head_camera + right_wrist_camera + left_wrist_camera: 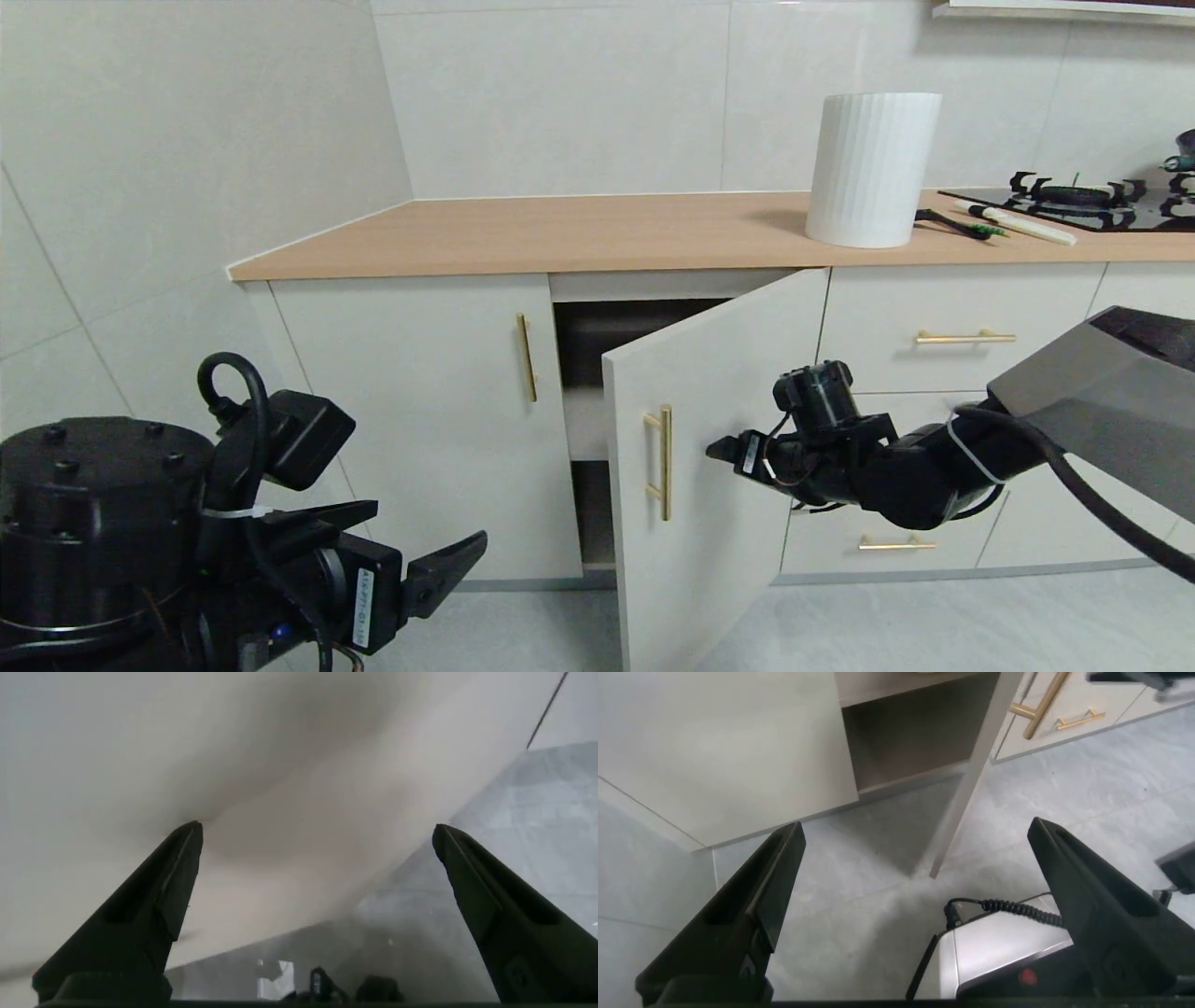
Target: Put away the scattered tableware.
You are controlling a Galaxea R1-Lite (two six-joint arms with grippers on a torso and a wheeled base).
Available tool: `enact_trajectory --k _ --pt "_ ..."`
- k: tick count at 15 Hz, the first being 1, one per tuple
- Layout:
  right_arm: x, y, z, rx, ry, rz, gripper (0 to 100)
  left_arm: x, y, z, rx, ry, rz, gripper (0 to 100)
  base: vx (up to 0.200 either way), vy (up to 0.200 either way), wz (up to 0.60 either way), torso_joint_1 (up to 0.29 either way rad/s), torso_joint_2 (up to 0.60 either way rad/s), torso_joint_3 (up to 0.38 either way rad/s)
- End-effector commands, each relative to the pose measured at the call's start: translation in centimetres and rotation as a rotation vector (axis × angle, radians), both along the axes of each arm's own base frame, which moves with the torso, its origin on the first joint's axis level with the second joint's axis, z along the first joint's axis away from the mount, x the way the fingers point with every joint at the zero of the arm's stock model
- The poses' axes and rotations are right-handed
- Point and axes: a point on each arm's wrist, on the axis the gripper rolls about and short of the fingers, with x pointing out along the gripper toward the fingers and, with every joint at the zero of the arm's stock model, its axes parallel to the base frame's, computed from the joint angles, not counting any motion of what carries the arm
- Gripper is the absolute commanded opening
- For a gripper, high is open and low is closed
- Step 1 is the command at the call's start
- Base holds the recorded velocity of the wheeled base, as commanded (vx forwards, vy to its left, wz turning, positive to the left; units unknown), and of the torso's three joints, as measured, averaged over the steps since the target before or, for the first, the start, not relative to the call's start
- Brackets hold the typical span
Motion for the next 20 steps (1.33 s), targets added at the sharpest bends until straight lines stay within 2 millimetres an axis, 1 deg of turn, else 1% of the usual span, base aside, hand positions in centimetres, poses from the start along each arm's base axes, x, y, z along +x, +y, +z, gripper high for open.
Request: enact_trajectory --k 1,3,6,9,11,13,18,20 --pt "1.0 0.5 -1.6 0.002 0.014 -0.007 100 0.0 0.0 0.0 -0.001 0.0 0.001 100 0.0 0.0 0.0 0.0 0.0 0.0" --pt "2.4 1.2 -1.8 0.042 -0.001 -0.03 100 0.0 0.0 0.1 -0.003 -0.004 0.001 100 0.0 0.0 0.0 0.0 0.0 0.0" --pt "4.6 1.7 -0.9 0.086 -0.058 -0.041 100 0.0 0.0 0.1 -0.003 -0.004 0.001 100 0.0 0.0 0.0 0.0 0.0 0.0" --pt "5.8 2.1 -0.8 0.096 -0.08 -0.046 100 -0.1 0.1 0.2 -0.006 -0.008 0.001 100 0.0 0.0 0.0 0.0 0.0 0.0" --pt "6.8 1.8 -0.9 0.102 -0.099 -0.067 100 -0.1 0.1 0.1 -0.004 -0.005 0.001 100 0.0 0.0 0.0 0.0 0.0 0.0" --pt "7.5 1.7 -1.6 0.104 -0.101 -0.085 100 0.0 0.0 0.1 -0.003 -0.004 0.001 100 0.0 0.0 0.0 0.0 0.0 0.0" --pt "9.9 1.8 -4.1 0.075 -0.13 -0.174 100 0.0 0.0 0.0 -0.002 -0.001 0.001 100 0.0 0.0 0.0 0.0 0.0 0.0" --pt "11.6 1.5 -4.8 0.05 -0.182 -0.26 100 -0.1 0.1 0.1 -0.003 -0.004 0.001 100 0.0 0.0 0.0 0.0 0.0 0.0"
